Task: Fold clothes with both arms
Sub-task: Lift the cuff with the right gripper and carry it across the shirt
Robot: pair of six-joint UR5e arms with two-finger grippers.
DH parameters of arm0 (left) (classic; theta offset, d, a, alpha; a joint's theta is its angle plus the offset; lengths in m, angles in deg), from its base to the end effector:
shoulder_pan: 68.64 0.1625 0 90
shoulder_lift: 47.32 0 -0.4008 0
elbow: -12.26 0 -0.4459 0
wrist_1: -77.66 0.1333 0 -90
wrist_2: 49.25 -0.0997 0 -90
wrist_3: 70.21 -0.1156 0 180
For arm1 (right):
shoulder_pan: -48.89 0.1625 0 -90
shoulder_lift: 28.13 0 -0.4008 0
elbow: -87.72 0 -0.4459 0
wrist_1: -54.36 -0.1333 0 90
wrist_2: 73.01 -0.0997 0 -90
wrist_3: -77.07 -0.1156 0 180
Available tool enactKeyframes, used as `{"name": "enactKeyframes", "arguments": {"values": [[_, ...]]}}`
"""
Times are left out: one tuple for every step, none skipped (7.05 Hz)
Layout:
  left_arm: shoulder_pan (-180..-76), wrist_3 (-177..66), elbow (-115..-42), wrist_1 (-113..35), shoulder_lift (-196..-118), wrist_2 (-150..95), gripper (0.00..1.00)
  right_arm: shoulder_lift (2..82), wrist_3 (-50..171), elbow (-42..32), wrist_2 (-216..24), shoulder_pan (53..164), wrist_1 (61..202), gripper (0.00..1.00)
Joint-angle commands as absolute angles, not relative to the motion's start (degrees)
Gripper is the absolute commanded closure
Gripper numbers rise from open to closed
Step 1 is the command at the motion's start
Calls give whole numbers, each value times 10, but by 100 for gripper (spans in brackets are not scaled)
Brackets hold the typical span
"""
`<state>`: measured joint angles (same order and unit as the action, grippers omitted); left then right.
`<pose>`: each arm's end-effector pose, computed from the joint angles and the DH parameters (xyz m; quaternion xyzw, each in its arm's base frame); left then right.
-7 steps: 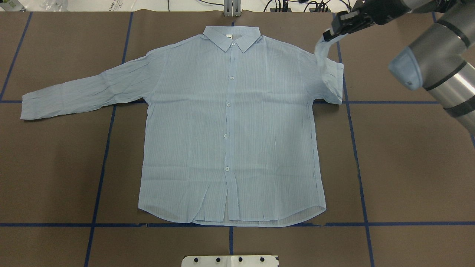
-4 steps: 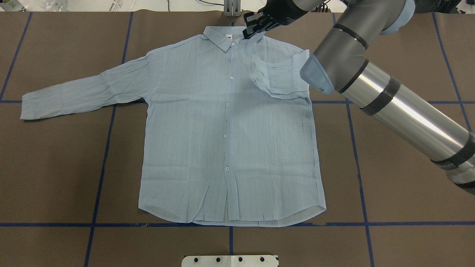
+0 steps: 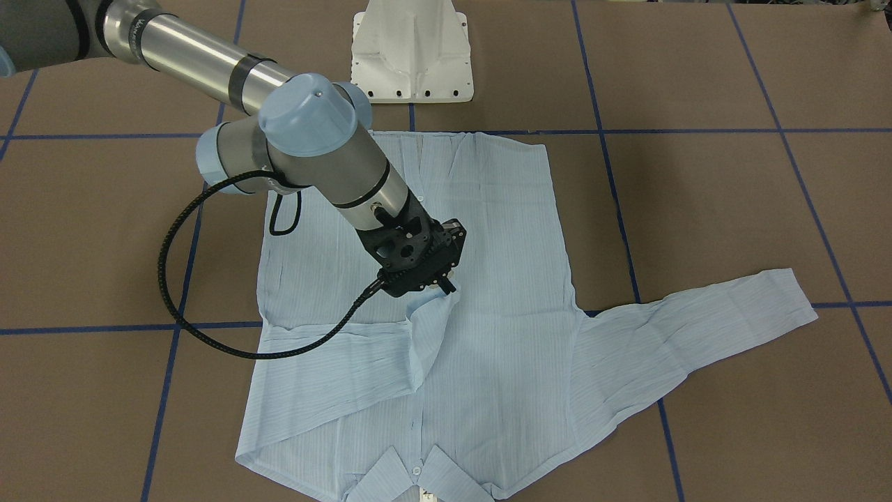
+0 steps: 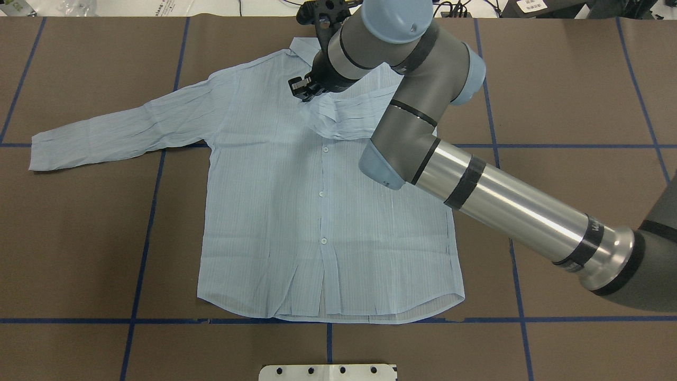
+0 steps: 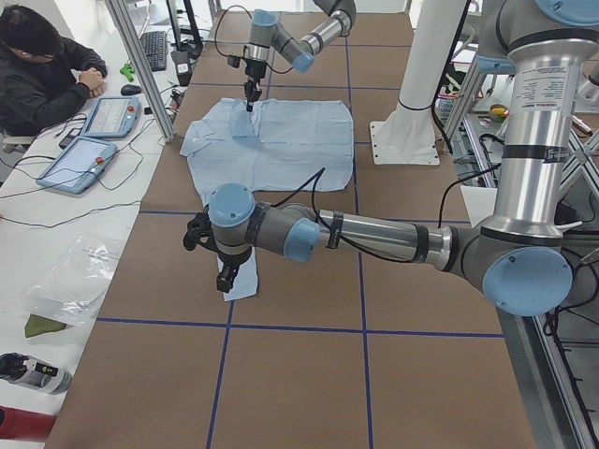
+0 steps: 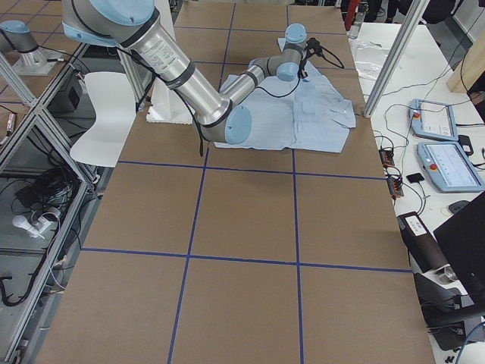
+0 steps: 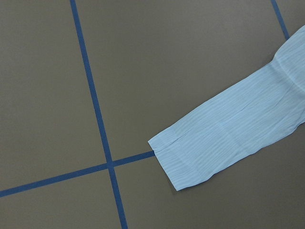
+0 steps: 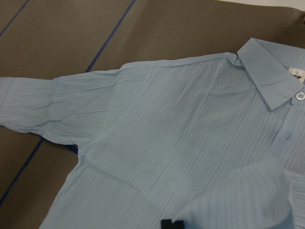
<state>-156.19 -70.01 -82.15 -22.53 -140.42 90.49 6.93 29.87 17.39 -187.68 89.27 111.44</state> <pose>-0.0202 -0.5828 0.5453 0.1299 0.4187 0.0823 0.8950 -0.5746 -0.6004 0.0817 0.2312 -0.5270 -0.1368 0.8063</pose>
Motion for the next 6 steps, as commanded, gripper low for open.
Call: {"name": "enactKeyframes", "arguments": {"values": [[-1562,-700,-820,-225,-1405,904,0,-7,299,303,-1806,840,1113,100],[-1562,-700,-817,-225,-1407,904,0,-34,297,326,-1756,815,1113,13],[-1562,-699,-816,-225,-1409,904,0,-37,297,325,-1717,797,1113,2],[-1561,-697,-806,-227,-1414,904,0,-36,297,324,-1704,791,1115,1],[-1559,-691,-790,-251,-1414,905,0,-34,289,322,-1704,792,1117,1],[-1557,-647,-771,-303,-1415,904,0,-32,257,316,-1705,793,1119,1]]}}
